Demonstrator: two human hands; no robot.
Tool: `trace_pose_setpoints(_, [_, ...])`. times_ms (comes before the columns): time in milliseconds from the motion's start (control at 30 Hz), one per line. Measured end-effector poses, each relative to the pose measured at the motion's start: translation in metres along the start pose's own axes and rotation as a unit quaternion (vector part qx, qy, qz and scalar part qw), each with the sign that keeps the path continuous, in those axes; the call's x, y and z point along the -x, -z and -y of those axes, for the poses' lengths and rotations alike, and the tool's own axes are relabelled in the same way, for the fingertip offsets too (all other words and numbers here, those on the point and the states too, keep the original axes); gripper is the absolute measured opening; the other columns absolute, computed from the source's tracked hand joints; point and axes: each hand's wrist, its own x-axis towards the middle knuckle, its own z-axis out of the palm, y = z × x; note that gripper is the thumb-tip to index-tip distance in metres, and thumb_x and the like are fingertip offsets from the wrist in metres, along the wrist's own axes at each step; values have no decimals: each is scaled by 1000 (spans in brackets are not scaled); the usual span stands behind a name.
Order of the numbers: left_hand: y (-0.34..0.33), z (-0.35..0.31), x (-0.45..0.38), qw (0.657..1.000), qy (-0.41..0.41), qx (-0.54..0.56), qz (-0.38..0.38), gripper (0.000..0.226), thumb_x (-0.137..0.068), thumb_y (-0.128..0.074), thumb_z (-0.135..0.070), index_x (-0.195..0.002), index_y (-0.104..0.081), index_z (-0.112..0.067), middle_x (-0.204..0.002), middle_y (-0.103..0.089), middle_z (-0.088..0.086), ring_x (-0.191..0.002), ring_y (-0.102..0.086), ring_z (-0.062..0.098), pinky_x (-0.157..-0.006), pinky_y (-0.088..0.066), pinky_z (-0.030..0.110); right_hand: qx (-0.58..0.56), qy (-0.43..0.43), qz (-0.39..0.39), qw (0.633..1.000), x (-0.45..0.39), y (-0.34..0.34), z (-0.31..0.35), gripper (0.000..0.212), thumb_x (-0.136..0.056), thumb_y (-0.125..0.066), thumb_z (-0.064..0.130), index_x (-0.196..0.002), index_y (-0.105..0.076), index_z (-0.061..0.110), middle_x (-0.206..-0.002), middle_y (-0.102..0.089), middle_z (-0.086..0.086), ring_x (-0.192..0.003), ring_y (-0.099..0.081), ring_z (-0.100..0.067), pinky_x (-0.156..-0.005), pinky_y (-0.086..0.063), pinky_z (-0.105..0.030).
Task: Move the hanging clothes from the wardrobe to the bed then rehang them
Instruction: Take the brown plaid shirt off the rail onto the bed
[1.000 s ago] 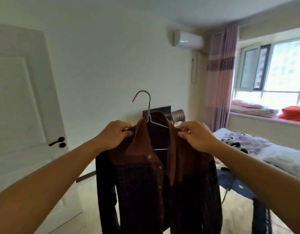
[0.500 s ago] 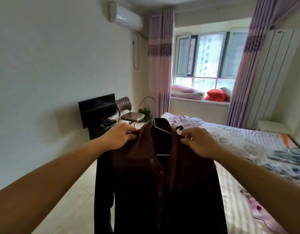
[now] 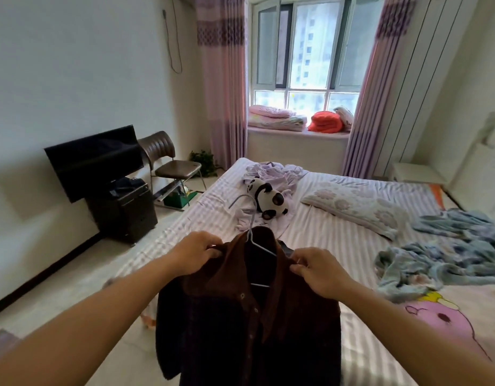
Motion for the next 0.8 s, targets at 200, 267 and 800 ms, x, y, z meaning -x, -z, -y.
trace_pose_setpoints(200, [-66,37,-95,998,37,19,57,12,-90,-66,-17,-95,-73,-24,-89,-68,-12,-87,-62,5,-82,-49,27,-14,-55,44,997,-77,-38,-74,6,-91,-63,27,-85,-63,26,-80,-66,9,-79,-63,-16,-77,-52,-41])
trace_pose_setpoints(267, [-84,46,-126,996,46,29,65,12,-90,-65,-17,-94,-73,-25,-91,-69,-11,-87,-63,5,-82,-49,29,-14,-72,44,996,-103,-47,-93,10,-92,-61,26,-82,-61,28,-72,-61,13,-75,-61,-15,-76,-52,-40])
trace_pose_setpoints(800, [-209,171,-422,985,143,86,51,4,-89,-61,-23,-91,-60,-26,-91,-66,-5,-88,-61,17,-80,-51,38,-32,-221,52,973,-374,-125,-231,13,-96,-52,26,-88,-63,26,-81,-66,7,-74,-62,-9,-71,-53,-34])
